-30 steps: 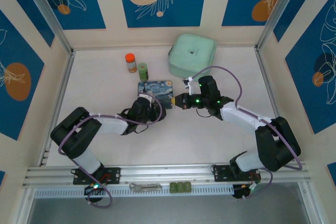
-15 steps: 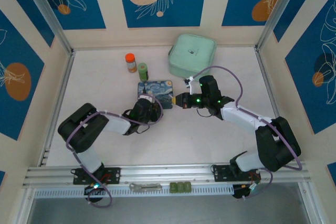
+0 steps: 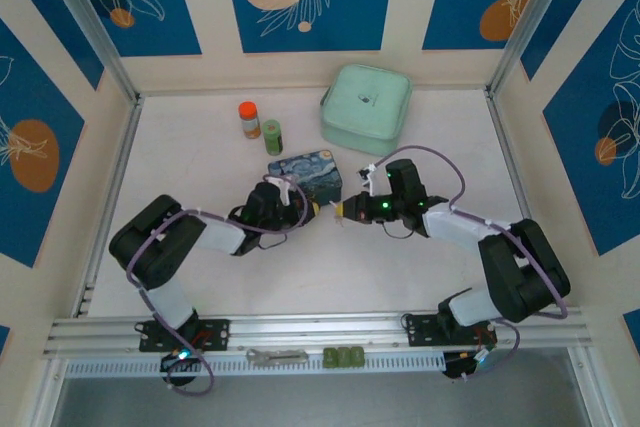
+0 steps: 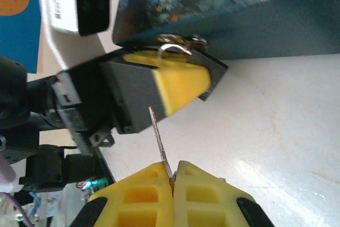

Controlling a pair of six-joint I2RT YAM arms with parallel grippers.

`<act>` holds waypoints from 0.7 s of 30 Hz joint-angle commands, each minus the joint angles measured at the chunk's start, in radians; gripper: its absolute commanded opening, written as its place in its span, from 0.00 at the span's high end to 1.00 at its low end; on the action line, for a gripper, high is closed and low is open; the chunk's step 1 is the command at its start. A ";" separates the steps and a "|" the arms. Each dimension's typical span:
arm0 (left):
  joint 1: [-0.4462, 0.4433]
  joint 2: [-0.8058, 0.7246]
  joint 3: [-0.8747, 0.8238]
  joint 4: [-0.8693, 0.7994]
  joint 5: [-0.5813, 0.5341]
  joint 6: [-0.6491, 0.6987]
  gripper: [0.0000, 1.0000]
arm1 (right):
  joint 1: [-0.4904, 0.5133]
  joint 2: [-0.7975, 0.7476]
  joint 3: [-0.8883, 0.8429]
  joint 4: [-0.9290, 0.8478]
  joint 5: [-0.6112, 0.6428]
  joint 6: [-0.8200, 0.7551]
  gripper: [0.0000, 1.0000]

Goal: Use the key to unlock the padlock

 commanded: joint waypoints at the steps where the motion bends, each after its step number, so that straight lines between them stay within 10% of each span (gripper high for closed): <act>1: 0.024 0.022 0.006 0.230 0.140 -0.133 1.00 | -0.018 0.028 -0.022 0.061 -0.113 0.056 1.00; 10: 0.033 0.212 0.031 0.634 0.179 -0.405 1.00 | -0.069 0.098 -0.079 0.225 -0.184 0.178 1.00; 21: 0.033 0.214 0.053 0.654 0.230 -0.426 1.00 | -0.106 0.161 -0.071 0.311 -0.270 0.195 1.00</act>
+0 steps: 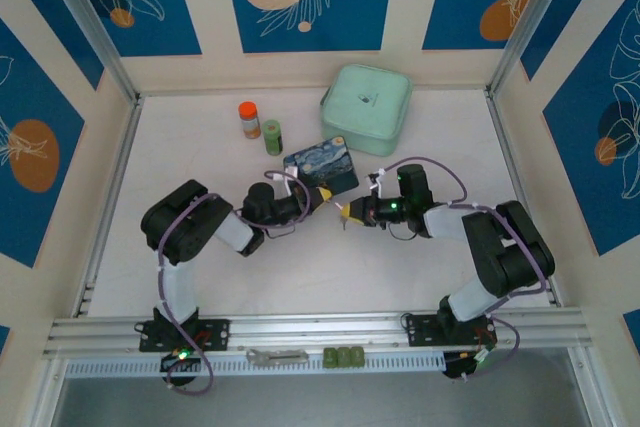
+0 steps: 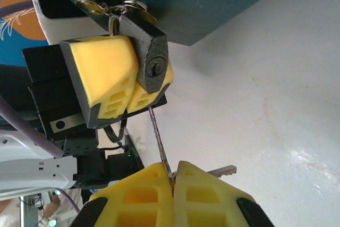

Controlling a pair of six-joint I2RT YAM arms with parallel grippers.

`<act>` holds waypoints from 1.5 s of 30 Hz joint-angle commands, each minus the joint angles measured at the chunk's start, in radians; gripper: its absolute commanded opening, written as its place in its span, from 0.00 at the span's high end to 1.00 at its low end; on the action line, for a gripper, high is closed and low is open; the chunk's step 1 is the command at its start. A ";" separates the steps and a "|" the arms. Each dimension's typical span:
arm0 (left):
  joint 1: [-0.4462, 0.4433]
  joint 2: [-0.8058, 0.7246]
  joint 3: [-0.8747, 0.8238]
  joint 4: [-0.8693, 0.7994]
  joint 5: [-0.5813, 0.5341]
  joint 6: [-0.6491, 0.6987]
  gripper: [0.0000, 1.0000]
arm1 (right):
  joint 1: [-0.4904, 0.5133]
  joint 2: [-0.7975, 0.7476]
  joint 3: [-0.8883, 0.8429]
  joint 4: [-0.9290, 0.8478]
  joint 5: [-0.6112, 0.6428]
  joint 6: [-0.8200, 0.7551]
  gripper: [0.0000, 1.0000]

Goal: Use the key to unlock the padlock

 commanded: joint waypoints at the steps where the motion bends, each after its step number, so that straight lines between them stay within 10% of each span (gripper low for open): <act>1: 0.007 -0.013 0.032 0.101 0.057 -0.026 1.00 | -0.001 0.027 0.011 0.050 -0.073 0.017 1.00; 45: 0.006 -0.008 0.056 0.101 0.102 -0.034 1.00 | -0.009 0.044 0.017 0.144 -0.127 0.050 1.00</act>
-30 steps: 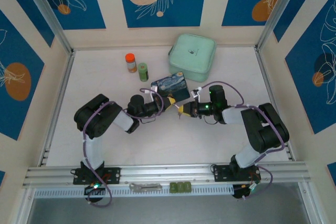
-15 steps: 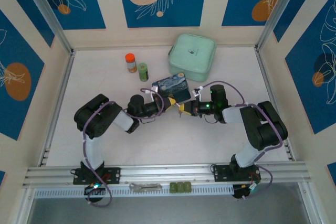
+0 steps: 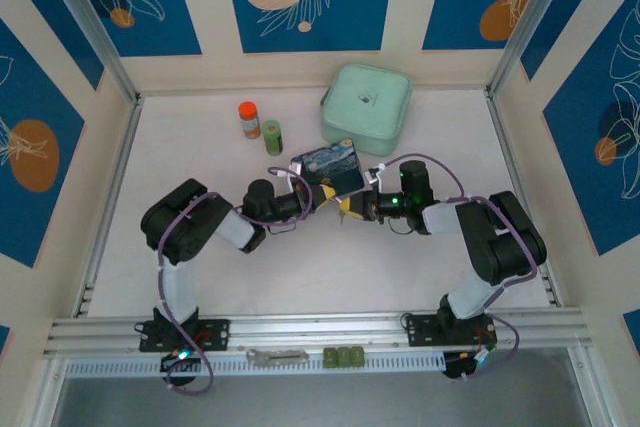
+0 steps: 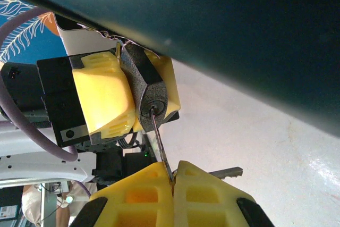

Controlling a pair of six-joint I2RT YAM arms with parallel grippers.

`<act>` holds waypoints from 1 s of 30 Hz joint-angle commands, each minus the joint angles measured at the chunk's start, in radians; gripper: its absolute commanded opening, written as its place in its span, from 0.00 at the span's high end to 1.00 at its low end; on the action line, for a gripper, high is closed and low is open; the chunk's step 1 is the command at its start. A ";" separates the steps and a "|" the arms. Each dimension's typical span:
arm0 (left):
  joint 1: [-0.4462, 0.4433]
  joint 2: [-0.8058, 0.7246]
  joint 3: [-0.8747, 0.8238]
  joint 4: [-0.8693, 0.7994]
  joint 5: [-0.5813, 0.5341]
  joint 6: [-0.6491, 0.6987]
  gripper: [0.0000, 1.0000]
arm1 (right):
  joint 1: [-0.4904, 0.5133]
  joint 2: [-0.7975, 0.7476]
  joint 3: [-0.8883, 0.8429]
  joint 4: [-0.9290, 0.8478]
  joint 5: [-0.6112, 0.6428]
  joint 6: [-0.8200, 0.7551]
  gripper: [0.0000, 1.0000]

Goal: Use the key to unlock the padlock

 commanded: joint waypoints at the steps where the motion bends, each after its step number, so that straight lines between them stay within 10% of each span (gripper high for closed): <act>1: 0.005 -0.007 0.030 0.079 0.027 -0.006 1.00 | 0.007 -0.031 0.006 -0.032 -0.038 -0.017 1.00; 30: -0.008 -0.060 0.019 0.079 0.200 0.013 1.00 | -0.003 -0.008 0.242 -0.339 0.061 0.167 1.00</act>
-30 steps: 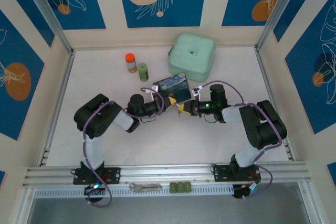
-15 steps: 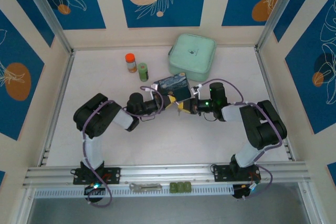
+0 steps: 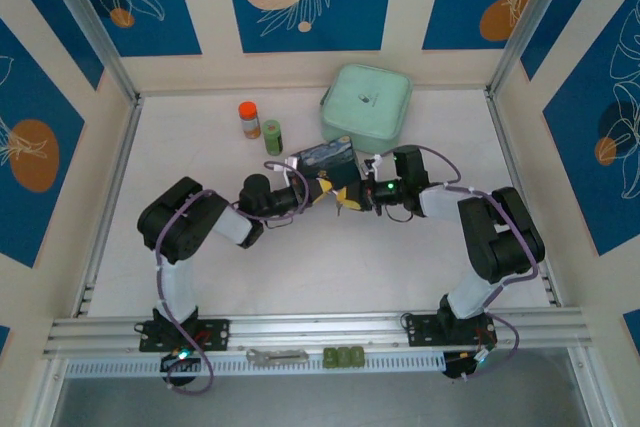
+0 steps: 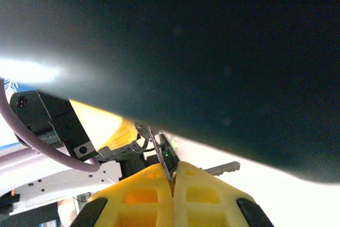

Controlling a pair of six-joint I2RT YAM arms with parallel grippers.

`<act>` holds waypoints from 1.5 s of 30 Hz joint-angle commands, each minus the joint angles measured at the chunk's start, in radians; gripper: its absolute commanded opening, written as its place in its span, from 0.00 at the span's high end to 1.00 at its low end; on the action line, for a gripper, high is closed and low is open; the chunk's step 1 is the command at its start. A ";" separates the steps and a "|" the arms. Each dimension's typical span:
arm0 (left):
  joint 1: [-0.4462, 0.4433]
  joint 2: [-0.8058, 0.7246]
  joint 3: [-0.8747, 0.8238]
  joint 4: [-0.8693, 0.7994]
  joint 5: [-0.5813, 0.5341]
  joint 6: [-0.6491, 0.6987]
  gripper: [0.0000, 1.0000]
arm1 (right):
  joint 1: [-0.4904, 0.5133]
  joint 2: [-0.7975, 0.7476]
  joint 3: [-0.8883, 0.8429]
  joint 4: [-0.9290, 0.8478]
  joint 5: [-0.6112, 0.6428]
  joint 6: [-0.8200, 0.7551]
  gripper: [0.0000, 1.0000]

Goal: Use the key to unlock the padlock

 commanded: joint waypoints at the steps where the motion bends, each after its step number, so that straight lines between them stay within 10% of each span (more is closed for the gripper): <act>1: -0.039 -0.050 -0.002 0.084 0.164 0.025 1.00 | 0.000 -0.028 0.052 -0.007 0.066 0.097 1.00; 17: -0.053 -0.052 -0.008 0.083 0.212 0.044 1.00 | 0.073 -0.100 0.191 -0.275 0.291 -0.189 1.00; 45: -0.038 -0.039 0.044 -0.016 0.395 0.051 1.00 | -0.066 -0.031 0.272 -0.446 -0.031 -0.570 1.00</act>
